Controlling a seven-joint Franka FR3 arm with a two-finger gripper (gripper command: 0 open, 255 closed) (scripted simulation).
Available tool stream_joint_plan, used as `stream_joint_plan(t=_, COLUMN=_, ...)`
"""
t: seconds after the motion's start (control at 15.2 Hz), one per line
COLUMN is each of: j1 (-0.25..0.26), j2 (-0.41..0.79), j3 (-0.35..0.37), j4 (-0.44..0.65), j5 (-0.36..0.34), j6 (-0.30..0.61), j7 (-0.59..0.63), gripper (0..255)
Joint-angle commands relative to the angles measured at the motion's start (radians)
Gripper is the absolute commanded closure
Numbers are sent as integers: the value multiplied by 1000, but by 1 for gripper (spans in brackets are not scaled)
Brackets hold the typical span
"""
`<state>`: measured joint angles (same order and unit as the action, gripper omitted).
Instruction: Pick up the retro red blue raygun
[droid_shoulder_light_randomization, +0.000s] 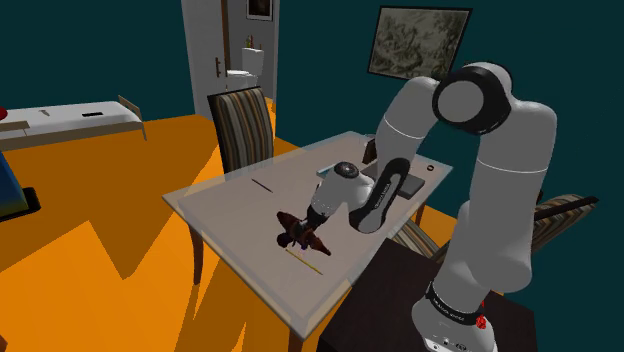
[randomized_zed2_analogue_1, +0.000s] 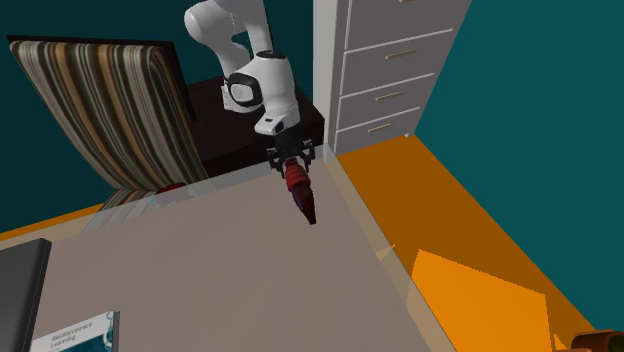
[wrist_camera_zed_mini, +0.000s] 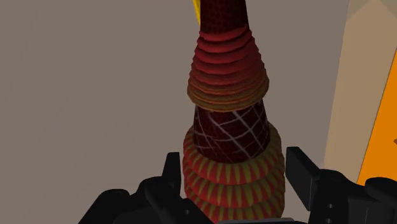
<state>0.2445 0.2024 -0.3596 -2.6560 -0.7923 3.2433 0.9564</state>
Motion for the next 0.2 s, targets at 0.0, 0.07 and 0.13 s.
stream_joint_plan(t=0.0, j1=-88, j2=-48, j3=93, j4=-13, j5=32, j6=-40, j7=-40, gripper=255)
stream_joint_plan(t=0.07, j1=-91, j2=-51, j3=97, j4=-15, j5=41, j6=-42, j7=-49, gripper=255)
stream_joint_plan(t=0.13, j1=-89, j2=-51, j3=96, j4=-15, j5=43, j6=-42, j7=-51, gripper=255)
